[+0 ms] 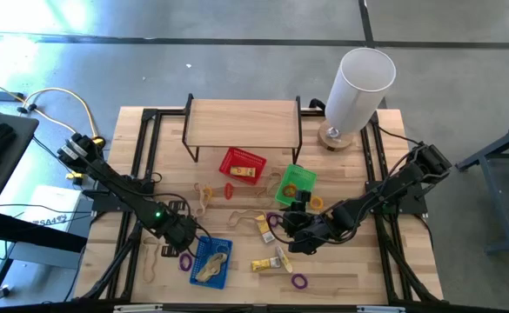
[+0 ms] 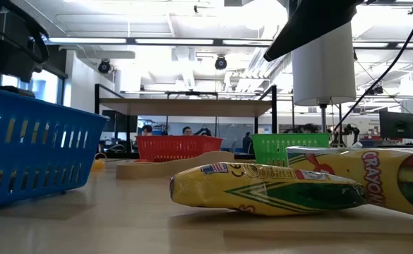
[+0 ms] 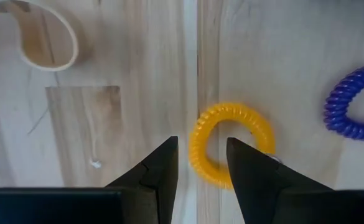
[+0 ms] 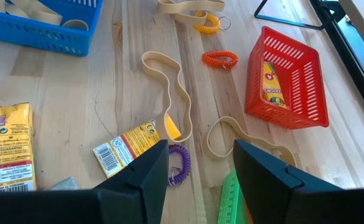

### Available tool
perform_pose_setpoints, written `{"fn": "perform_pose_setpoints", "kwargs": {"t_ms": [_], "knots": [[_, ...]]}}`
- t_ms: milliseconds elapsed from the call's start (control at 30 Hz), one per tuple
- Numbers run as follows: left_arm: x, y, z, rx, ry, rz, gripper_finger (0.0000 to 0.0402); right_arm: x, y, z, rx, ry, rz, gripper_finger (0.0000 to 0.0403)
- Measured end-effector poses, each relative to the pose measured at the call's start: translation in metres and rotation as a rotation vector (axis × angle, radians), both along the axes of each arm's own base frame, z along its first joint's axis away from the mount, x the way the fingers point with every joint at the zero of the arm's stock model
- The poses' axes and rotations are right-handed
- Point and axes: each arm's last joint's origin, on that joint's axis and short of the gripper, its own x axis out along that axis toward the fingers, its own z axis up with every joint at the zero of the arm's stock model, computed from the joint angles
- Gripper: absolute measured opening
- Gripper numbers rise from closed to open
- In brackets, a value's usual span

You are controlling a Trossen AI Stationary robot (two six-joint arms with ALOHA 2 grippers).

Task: Pick & Place Office Desk Supplies
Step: Put the yellow spring keychain into the green bin

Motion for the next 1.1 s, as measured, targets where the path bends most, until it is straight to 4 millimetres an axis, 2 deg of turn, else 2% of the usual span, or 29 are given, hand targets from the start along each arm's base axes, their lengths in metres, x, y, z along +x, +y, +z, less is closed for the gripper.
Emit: {"fn": "perform_pose_setpoints", "kwargs": {"t_ms": [367,467,633,767,967,1100], "knots": [[-0.011,0.008,-0.023,-0.009,0.012,0.077,0.0121,0.0,0.0,0.0,-0.001,0.001,0.0,0.0168],[-0.014,0.009,-0.025,0.001,0.016,0.072,0.0095,0.0,0.0,0.0,-0.001,0.001,0.0,0.0168],[-0.016,0.005,-0.026,0.015,-0.005,0.054,0.0024,0.0,0.0,0.0,0.0,0.001,0.001,0.0168],[-0.016,0.003,-0.026,0.01,-0.016,0.046,0.0011,0.0,0.0,0.0,0.0,0.001,0.001,0.0168],[-0.008,-0.004,-0.012,0.018,-0.041,0.037,0.0005,0.0,0.0,0.0,-0.001,0.001,0.001,0.0168],[0.001,-0.011,0.009,0.028,-0.079,0.004,0.0003,0.0,0.0,0.0,-0.001,0.001,0.001,0.0168]]}}
